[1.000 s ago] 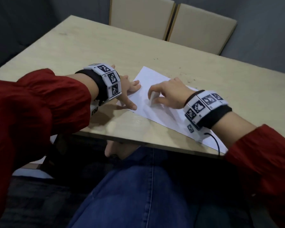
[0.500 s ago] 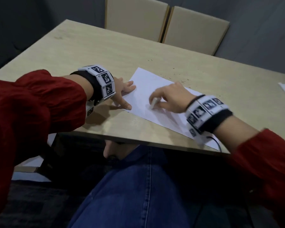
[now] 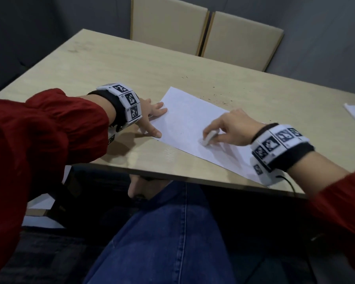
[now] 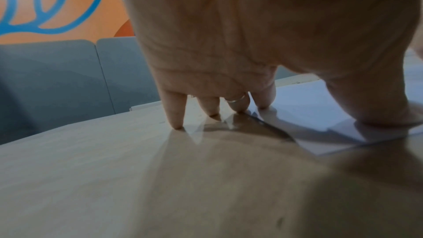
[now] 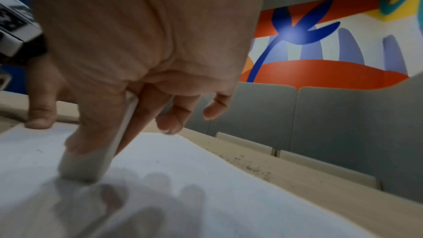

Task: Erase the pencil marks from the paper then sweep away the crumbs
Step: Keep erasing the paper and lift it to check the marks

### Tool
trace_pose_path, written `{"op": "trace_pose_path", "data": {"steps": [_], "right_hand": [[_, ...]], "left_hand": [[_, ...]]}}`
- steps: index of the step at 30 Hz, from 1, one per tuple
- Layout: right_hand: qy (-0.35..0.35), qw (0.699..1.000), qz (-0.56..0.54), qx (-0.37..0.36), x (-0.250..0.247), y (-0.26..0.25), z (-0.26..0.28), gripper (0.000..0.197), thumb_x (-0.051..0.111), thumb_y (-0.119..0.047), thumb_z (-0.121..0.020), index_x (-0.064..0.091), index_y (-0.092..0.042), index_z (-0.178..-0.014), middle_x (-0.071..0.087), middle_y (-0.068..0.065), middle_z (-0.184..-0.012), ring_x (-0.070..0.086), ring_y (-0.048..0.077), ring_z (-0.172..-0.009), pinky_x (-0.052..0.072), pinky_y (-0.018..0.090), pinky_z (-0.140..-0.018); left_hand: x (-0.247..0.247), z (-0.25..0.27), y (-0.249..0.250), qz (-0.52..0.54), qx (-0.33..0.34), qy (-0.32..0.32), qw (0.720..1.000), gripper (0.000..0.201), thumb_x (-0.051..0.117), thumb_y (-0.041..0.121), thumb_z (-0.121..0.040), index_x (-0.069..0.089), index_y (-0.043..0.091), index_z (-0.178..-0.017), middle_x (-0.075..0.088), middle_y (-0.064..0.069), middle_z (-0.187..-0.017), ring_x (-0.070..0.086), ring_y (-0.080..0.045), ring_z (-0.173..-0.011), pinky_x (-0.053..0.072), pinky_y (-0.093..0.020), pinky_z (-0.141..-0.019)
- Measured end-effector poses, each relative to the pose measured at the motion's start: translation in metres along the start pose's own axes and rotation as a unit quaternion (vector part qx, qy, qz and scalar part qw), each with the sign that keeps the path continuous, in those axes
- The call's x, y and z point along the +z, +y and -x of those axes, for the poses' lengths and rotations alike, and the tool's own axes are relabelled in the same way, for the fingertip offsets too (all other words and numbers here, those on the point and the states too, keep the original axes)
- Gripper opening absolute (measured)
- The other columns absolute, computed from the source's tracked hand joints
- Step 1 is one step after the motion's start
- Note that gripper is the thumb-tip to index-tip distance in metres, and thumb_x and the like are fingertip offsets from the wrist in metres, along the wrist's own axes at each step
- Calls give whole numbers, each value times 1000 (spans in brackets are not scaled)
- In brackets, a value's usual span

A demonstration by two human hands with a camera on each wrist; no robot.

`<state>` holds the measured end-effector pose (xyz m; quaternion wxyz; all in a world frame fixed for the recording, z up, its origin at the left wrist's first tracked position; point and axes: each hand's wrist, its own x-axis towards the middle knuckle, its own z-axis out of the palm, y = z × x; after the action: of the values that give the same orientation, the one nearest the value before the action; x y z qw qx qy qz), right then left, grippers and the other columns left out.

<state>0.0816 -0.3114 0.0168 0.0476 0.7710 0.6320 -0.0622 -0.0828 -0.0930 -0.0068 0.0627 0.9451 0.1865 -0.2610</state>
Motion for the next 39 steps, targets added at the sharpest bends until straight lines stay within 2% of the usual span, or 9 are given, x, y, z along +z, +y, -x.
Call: {"op": "trace_pose_path", "data": {"steps": [6,11,14,18,22,28,31,35,39], "right_hand": [[60,997,-46,34,-4,-15,-35,11,66,-36,-83,70,-39,-93,64,-16,-78,59,12,-87,35,36,-94],[40,999,-16,33,8,3,0,9,64,-41,-86,67,-41,-95,62,-23,-87,52,9,-80,24,29,-85],[-14,995,-40,91,4,22,36,7,66,-46,-85,63,-46,-91,54,-26,-71,47,3,-67,25,26,-81],[18,984,-115,133,4,9,40,10,63,-21,-87,70,-20,-93,60,-13,-75,57,17,-78,43,28,-71],[8,978,-133,158,19,-17,30,18,49,-9,-92,63,-9,-104,68,6,-102,58,27,-97,50,37,-83],[9,960,-85,267,9,2,28,23,51,-17,-92,59,-4,-109,62,15,-113,58,32,-102,49,34,-82],[32,953,-178,242,6,-34,17,27,50,-26,-96,57,-4,-110,62,16,-108,61,32,-97,50,36,-80],[43,949,-217,226,19,-72,-4,21,57,-27,-88,65,-13,-101,64,10,-106,59,28,-93,47,31,-74],[79,952,-155,253,25,-78,-2,11,54,-24,-87,57,-17,-80,58,8,-90,49,29,-79,36,30,-66]], "left_hand": [[-3,2,5,-16,-3,-7,1000,98,52,65,-86,-9,31,-153,-17,11,-160,-8,-22,-150,1,-45,-120],[-1,3,4,-9,-6,-9,1000,96,52,64,-86,-9,33,-153,-17,14,-160,-11,-21,-149,2,-44,-120],[-3,5,6,-20,-9,-9,1000,96,51,64,-87,-10,32,-153,-17,12,-160,-10,-21,-149,3,-44,-120],[-3,7,10,-42,-19,-23,999,100,49,66,-86,-12,26,-153,-18,5,-161,-8,-24,-150,4,-44,-119],[0,23,25,-126,-55,-42,990,100,36,74,-86,-12,19,-154,-14,0,-162,-1,-22,-150,7,-43,-118],[-10,36,40,-175,-25,32,984,77,41,73,-87,46,19,-141,55,-1,-137,52,-23,-123,42,-32,-96],[-13,25,52,-92,-4,101,991,86,55,67,-84,26,23,-152,38,0,-153,35,-22,-139,32,-34,-108],[-2,10,54,-80,14,13,997,105,56,66,-83,-4,19,-155,-9,1,-162,12,-24,-149,14,-33,-117],[0,4,47,-81,22,1,997,113,57,73,-77,-6,21,-155,-12,1,-162,12,-23,-149,15,-38,-120]]}}
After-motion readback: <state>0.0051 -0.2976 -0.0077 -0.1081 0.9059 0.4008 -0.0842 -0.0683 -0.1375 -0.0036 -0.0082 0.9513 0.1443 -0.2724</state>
